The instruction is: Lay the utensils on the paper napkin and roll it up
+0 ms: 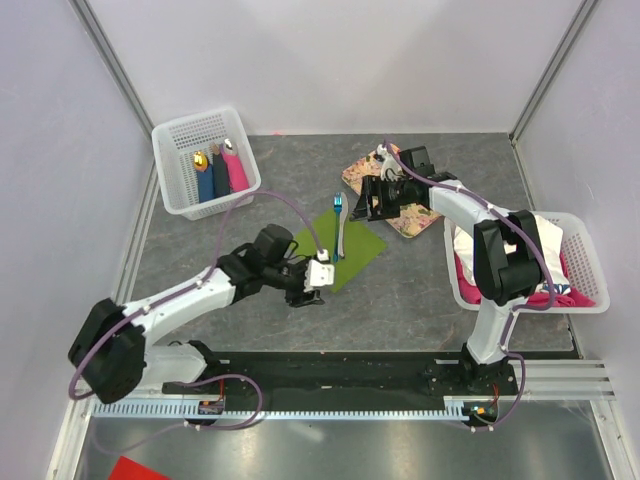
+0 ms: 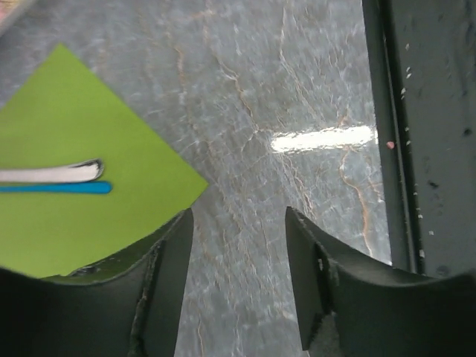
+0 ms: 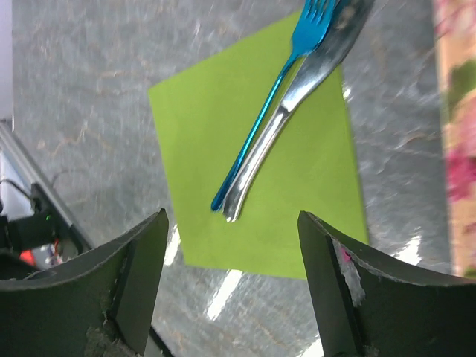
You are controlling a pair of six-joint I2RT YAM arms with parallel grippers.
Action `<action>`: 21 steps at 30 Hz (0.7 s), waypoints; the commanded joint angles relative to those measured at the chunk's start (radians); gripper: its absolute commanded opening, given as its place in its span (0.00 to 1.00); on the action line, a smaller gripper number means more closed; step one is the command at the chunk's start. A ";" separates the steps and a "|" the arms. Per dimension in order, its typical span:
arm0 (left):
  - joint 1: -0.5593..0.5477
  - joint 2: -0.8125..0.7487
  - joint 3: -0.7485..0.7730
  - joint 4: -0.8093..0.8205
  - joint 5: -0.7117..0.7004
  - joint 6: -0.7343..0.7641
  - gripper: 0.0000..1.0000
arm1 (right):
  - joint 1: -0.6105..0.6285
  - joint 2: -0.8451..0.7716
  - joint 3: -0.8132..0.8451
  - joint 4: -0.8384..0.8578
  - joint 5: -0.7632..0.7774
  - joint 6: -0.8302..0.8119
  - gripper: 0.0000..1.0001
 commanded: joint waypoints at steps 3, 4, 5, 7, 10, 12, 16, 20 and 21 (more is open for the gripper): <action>-0.124 0.150 -0.062 0.262 -0.192 0.113 0.48 | -0.014 -0.043 0.001 -0.002 -0.055 -0.035 0.85; -0.135 0.191 -0.062 0.277 -0.241 0.116 0.44 | -0.019 -0.043 0.002 -0.005 -0.055 -0.035 0.85; -0.143 0.210 -0.063 0.309 -0.258 0.115 0.42 | -0.019 -0.041 0.003 -0.007 -0.055 -0.033 0.85; -0.144 0.259 -0.067 0.352 -0.301 0.113 0.40 | -0.020 -0.040 -0.002 -0.004 -0.056 -0.032 0.86; -0.160 0.296 -0.056 0.384 -0.350 0.139 0.40 | -0.021 -0.037 -0.004 -0.005 -0.059 -0.030 0.87; -0.161 0.336 -0.030 0.386 -0.375 0.147 0.40 | -0.020 -0.035 -0.002 -0.007 -0.053 -0.027 0.88; -0.161 0.380 -0.005 0.375 -0.396 0.184 0.40 | -0.022 -0.032 0.009 -0.007 -0.062 -0.023 0.89; -0.161 0.408 0.019 0.336 -0.389 0.228 0.40 | -0.025 -0.030 0.013 -0.008 -0.056 -0.021 0.89; -0.161 0.421 0.025 0.328 -0.384 0.233 0.39 | -0.025 -0.027 0.013 -0.008 -0.039 -0.021 0.89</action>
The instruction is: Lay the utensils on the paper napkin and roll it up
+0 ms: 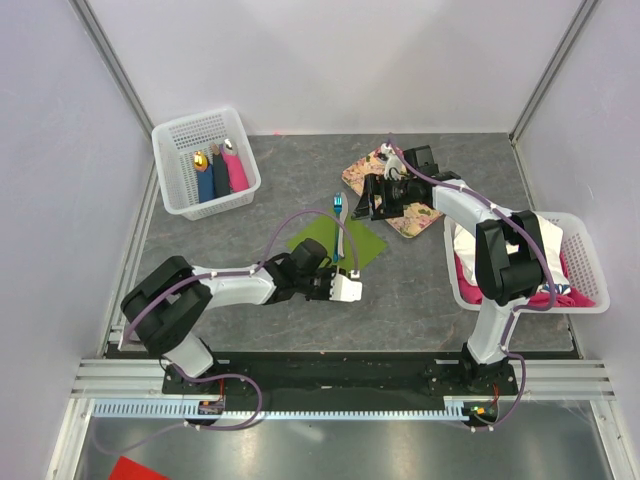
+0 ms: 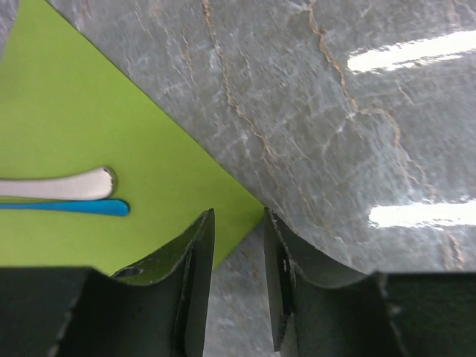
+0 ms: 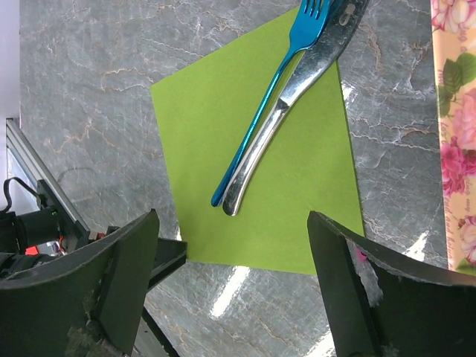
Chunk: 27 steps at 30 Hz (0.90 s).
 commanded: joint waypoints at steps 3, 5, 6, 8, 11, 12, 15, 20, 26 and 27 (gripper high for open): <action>-0.004 0.049 0.051 -0.038 -0.003 0.103 0.37 | -0.013 -0.023 0.024 0.001 0.004 -0.013 0.90; -0.005 0.049 0.060 -0.053 0.014 0.112 0.35 | -0.018 -0.020 0.024 0.001 0.002 -0.010 0.90; -0.005 0.043 0.060 -0.085 0.023 0.111 0.30 | -0.022 -0.018 0.025 -0.001 -0.001 -0.010 0.90; -0.005 0.034 0.066 -0.110 0.043 0.103 0.25 | -0.024 -0.014 0.027 -0.002 -0.009 -0.005 0.90; -0.014 0.013 0.063 -0.150 0.054 0.085 0.11 | -0.030 -0.006 0.029 -0.001 -0.032 -0.001 0.89; -0.017 0.006 0.062 -0.156 0.055 0.078 0.06 | -0.030 -0.003 0.030 -0.002 -0.035 0.001 0.89; -0.028 -0.004 0.062 -0.182 0.055 0.049 0.02 | -0.031 0.003 0.032 -0.002 -0.052 0.006 0.89; -0.048 -0.017 0.088 -0.239 0.069 -0.026 0.02 | -0.033 -0.001 0.027 -0.005 -0.065 0.004 0.88; -0.063 -0.044 0.154 -0.326 0.109 -0.126 0.02 | -0.034 -0.018 0.024 -0.039 -0.081 -0.007 0.88; -0.060 -0.047 0.177 -0.332 0.105 -0.130 0.02 | -0.034 -0.021 0.021 -0.044 -0.087 -0.007 0.88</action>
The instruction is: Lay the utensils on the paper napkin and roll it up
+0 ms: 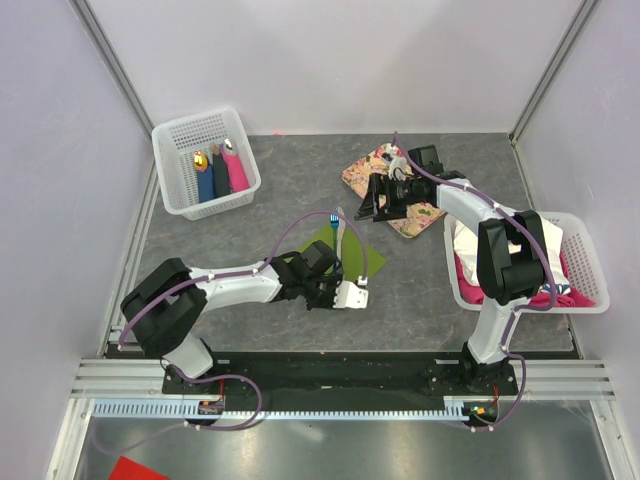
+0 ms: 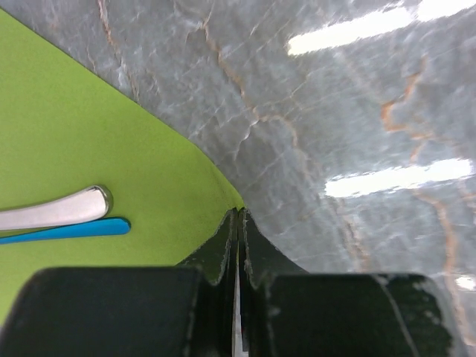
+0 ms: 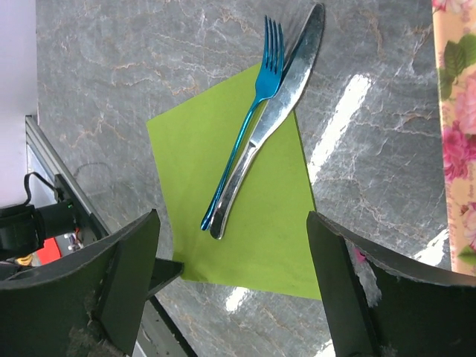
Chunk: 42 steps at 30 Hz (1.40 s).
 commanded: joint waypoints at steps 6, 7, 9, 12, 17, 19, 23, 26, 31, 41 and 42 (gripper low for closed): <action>0.018 -0.032 0.156 -0.099 0.054 -0.105 0.02 | -0.012 -0.035 -0.018 -0.035 -0.057 0.008 0.86; 0.025 -0.021 0.161 -0.102 0.059 -0.097 0.02 | -0.010 -0.039 -0.027 -0.036 -0.063 0.019 0.85; 0.044 -0.014 0.178 -0.104 0.065 -0.094 0.02 | -0.010 -0.043 -0.053 -0.035 -0.071 0.030 0.81; 0.074 0.011 0.204 -0.104 0.076 -0.094 0.02 | -0.010 -0.049 -0.093 -0.033 -0.088 0.042 0.76; 0.108 0.054 0.247 -0.098 0.083 -0.088 0.02 | -0.012 -0.042 -0.151 -0.019 -0.108 0.060 0.65; 0.113 0.066 0.261 -0.095 0.079 -0.067 0.02 | -0.010 -0.036 -0.164 -0.004 -0.122 0.077 0.61; 0.120 0.092 0.277 -0.077 0.067 -0.053 0.02 | -0.010 -0.029 -0.179 0.010 -0.128 0.091 0.55; 0.128 0.112 0.282 -0.058 0.057 -0.050 0.02 | -0.010 -0.039 -0.217 0.040 -0.140 0.125 0.50; 0.145 0.135 0.279 -0.023 0.028 -0.045 0.02 | -0.010 -0.048 -0.280 0.119 -0.162 0.201 0.38; 0.156 0.146 0.256 0.057 -0.012 -0.040 0.02 | -0.010 -0.029 -0.314 0.151 -0.155 0.229 0.31; 0.157 0.149 0.256 0.060 -0.013 -0.036 0.02 | -0.009 -0.029 -0.315 0.153 -0.152 0.228 0.30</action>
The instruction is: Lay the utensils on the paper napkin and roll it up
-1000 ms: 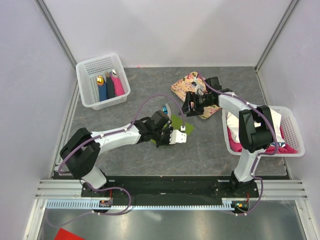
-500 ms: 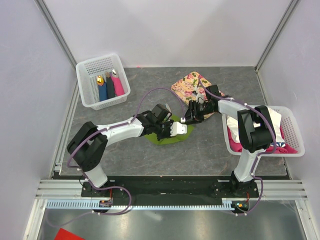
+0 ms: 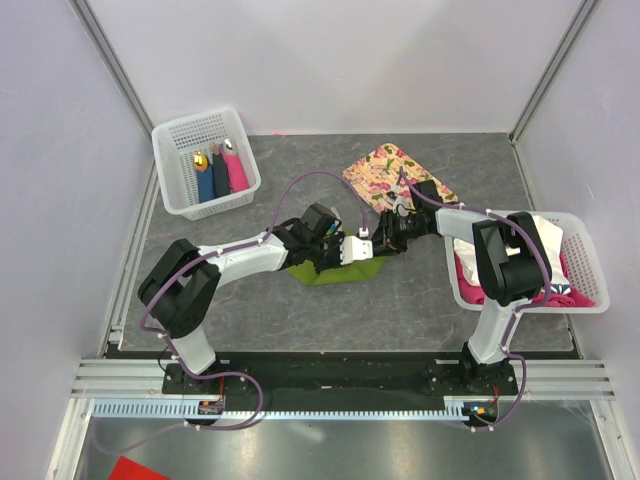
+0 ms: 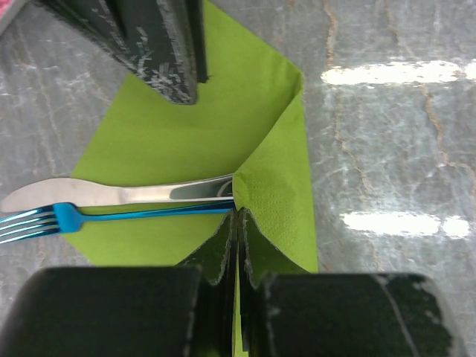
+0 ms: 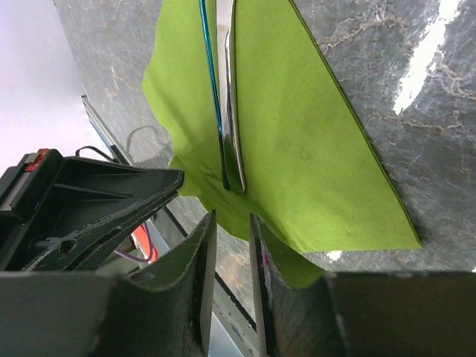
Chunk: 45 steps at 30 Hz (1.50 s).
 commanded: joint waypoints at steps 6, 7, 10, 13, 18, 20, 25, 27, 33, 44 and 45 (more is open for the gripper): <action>0.009 0.033 0.011 0.078 -0.029 0.039 0.02 | 0.000 -0.030 -0.029 0.040 -0.022 0.016 0.27; 0.009 0.038 0.011 0.080 -0.031 0.041 0.02 | -0.002 -0.032 -0.031 0.044 -0.031 0.025 0.26; 0.010 0.041 0.011 0.089 -0.035 0.038 0.02 | 0.000 -0.044 -0.048 0.070 -0.048 0.055 0.22; 0.010 0.048 0.011 0.097 -0.048 0.036 0.02 | -0.002 -0.056 -0.068 0.096 -0.063 0.082 0.18; 0.018 0.059 0.010 0.111 -0.051 0.026 0.02 | 0.020 -0.072 -0.091 0.125 -0.068 0.108 0.10; 0.018 0.062 0.011 0.115 -0.052 0.027 0.02 | 0.034 -0.075 -0.103 0.135 -0.066 0.119 0.08; 0.023 0.068 0.014 0.126 -0.060 0.030 0.02 | 0.063 -0.069 -0.109 0.145 -0.054 0.125 0.07; 0.023 0.073 0.013 0.126 -0.060 0.030 0.02 | 0.070 -0.064 -0.106 0.149 -0.050 0.128 0.07; 0.023 0.078 0.014 0.132 -0.055 0.030 0.02 | 0.106 -0.041 -0.095 0.153 -0.014 0.131 0.06; 0.026 0.094 0.033 0.131 -0.060 0.026 0.02 | 0.109 0.008 -0.085 0.139 0.047 0.113 0.04; 0.026 0.094 0.034 0.131 -0.059 0.024 0.02 | 0.110 0.014 -0.085 0.136 0.055 0.112 0.04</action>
